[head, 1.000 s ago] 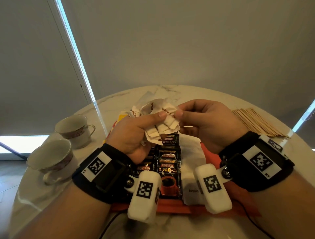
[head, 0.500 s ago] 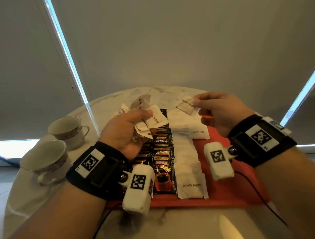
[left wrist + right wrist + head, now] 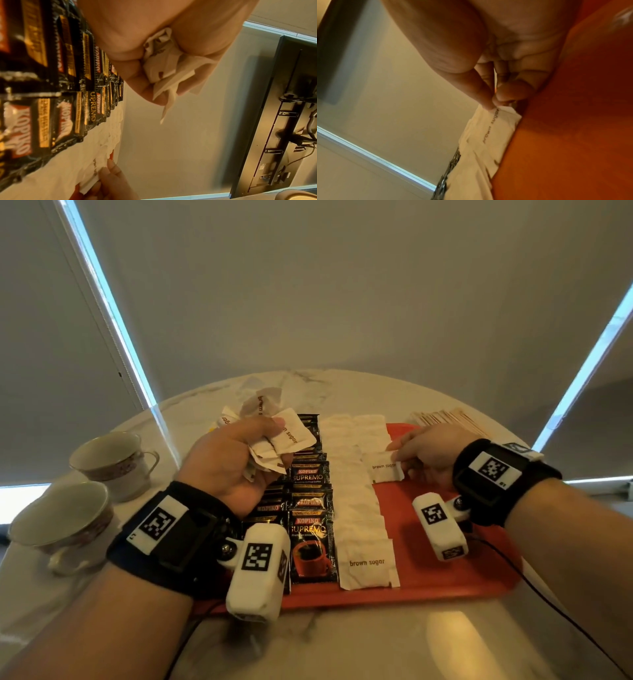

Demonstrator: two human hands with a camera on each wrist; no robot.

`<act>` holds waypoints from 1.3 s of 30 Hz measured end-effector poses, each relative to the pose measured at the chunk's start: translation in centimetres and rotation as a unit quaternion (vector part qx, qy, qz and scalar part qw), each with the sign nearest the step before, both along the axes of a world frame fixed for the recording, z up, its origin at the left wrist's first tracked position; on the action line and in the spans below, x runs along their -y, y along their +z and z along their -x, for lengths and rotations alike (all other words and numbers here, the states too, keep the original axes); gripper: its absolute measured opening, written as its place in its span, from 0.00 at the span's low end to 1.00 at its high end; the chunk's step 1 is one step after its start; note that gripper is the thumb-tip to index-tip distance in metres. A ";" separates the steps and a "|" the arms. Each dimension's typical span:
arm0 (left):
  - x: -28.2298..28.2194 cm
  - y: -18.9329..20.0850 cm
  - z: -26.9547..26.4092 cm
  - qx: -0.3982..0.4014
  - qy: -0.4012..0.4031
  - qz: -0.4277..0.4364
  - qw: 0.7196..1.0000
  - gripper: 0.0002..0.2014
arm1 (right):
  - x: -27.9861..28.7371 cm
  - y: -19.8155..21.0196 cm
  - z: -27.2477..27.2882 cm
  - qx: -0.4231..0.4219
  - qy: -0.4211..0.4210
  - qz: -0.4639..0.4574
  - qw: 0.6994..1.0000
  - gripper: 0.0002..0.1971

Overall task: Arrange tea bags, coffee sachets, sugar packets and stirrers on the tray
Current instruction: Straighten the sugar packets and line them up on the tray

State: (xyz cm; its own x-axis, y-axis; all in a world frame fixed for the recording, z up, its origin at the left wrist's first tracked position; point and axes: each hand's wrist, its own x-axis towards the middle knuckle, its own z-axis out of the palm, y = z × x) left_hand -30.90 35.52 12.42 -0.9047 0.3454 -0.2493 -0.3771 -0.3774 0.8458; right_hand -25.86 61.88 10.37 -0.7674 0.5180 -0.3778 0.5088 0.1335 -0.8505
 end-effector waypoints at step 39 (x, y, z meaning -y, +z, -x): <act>-0.2 -0.6 -0.9 -0.119 -0.064 0.030 0.990 0.15 | 9.6 1.4 -1.0 -0.333 0.113 0.177 0.919 0.05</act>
